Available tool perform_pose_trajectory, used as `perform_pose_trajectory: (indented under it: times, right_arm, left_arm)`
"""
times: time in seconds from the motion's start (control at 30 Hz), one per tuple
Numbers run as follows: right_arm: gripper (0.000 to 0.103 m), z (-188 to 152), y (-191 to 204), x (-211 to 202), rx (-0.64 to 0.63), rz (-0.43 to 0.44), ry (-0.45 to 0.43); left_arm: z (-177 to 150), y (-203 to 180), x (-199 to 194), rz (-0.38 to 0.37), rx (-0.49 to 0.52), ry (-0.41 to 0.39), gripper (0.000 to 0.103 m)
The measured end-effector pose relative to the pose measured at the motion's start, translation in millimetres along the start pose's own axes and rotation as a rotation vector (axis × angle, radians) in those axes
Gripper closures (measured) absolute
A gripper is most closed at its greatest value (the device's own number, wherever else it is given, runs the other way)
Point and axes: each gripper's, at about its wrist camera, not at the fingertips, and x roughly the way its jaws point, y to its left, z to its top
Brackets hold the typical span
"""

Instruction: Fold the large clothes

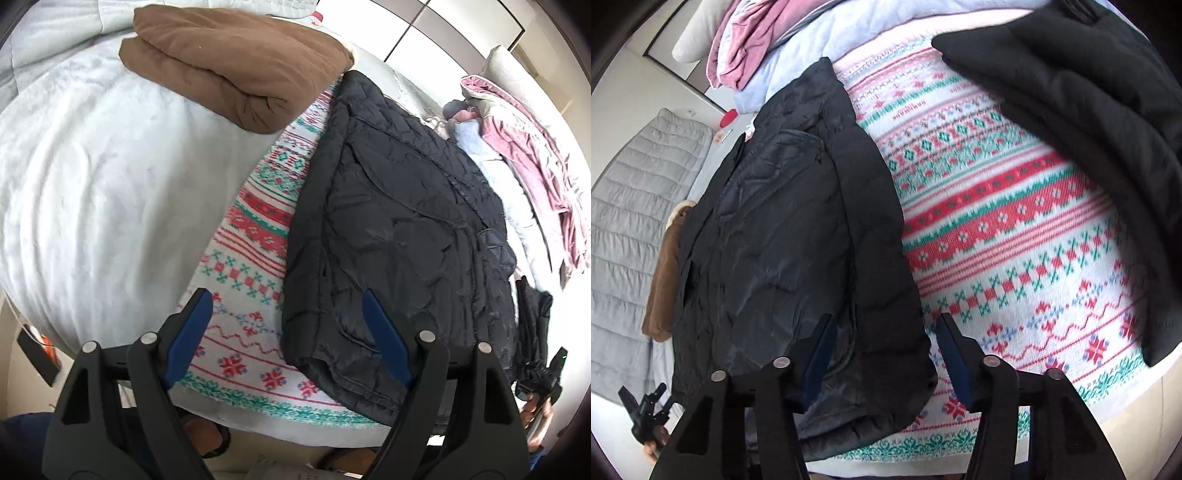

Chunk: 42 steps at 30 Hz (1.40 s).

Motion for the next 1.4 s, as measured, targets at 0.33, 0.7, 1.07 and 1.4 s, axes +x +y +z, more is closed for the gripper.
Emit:
perform_pose_trajectory:
  times: [0.33, 0.7, 1.07, 1.4]
  right_arm:
    - [0.069, -17.7, -2.5, 0.3, -0.007, 0.029, 0.011]
    - [0.096, -19.3, 6.1, -11.0, -0.063, 0.035, -0.046]
    - [0.099, -56.4, -9.0, -60.5, -0.061, -0.019, -0.208]
    - [0.075, -74.4, -13.7, -55.3, -0.035, -0.021, -0.179]
  left_arm:
    - [-13.5, -22.5, 22.9, -0.022, 0.055, 0.065, 0.029]
    - [-19.7, -34.8, 27.2, -0.022, 0.125, 0.065, 0.088]
    - [-42.2, -47.6, -0.7, -0.037, 0.208, 0.006, 0.093]
    - [-37.7, -28.1, 23.0, -0.049, 0.142, 0.08, 0.076]
